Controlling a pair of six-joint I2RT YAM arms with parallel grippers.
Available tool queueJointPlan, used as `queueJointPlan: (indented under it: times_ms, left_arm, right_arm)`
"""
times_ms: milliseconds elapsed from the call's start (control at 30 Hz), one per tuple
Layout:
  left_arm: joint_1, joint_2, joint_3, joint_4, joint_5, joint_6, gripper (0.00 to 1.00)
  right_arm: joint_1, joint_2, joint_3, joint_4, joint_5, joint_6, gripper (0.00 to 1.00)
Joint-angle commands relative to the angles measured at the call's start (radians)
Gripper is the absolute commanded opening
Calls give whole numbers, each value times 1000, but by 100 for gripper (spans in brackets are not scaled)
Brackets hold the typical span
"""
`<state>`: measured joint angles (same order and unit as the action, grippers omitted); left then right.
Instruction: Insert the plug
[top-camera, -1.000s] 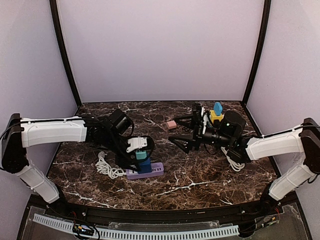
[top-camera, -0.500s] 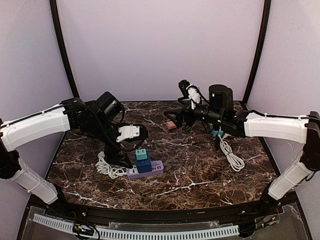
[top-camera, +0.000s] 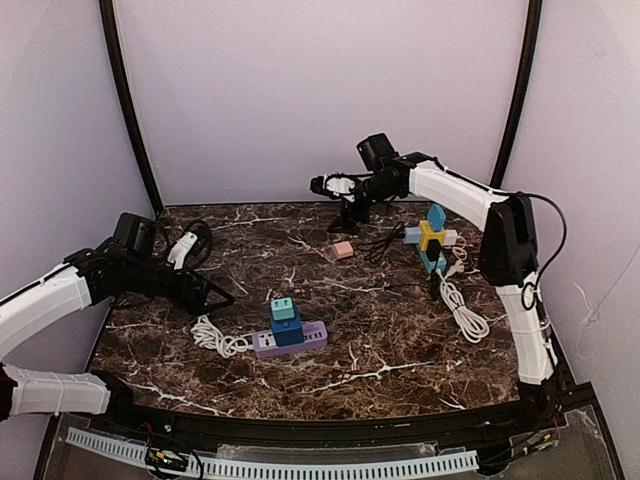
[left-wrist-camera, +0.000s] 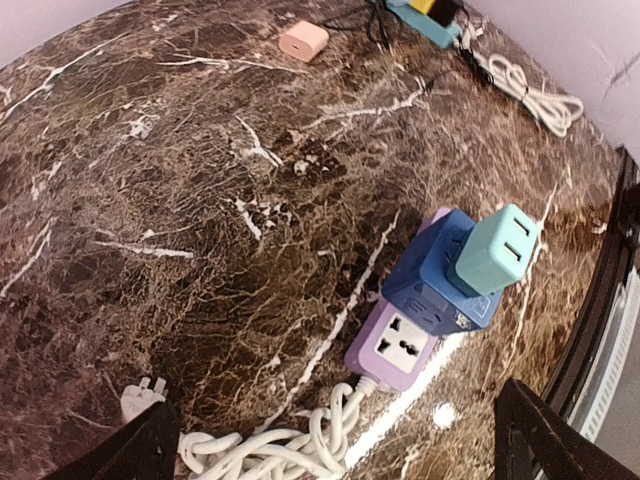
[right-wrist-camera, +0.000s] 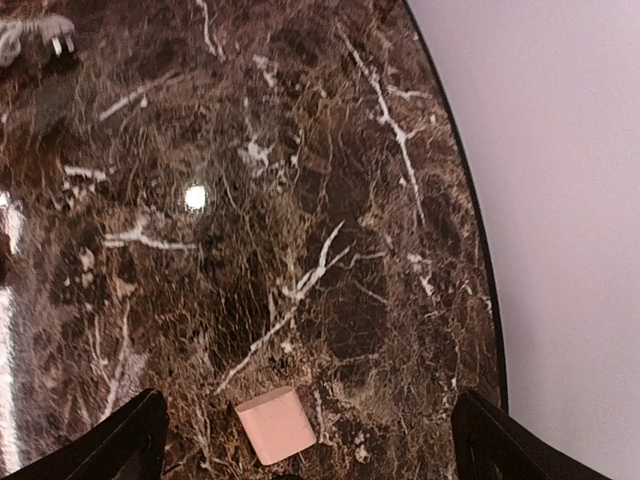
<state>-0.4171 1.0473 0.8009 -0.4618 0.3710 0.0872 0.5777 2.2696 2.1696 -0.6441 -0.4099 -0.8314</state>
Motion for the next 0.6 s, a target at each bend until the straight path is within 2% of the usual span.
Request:
queueJointPlan:
  times_ms: [0, 133, 233, 333, 567]
  left_arm:
    - [78, -121, -174, 206, 140, -240, 99]
    - [99, -196, -297, 307, 201, -276, 98]
    - [101, -235, -361, 365, 200, -275, 98]
    - [103, -262, -420, 416, 210, -280, 98]
    - [110, -305, -493, 491, 214, -251, 96]
  right_arm:
    - [-31, 183, 195, -300, 24, -261, 99]
    - [-41, 250, 227, -301, -5, -296, 99]
    - [-43, 296, 220, -281, 37, -291, 99]
    - [-43, 336, 220, -273, 9, -281, 99]
    - [-46, 410, 249, -295, -8, -242, 99]
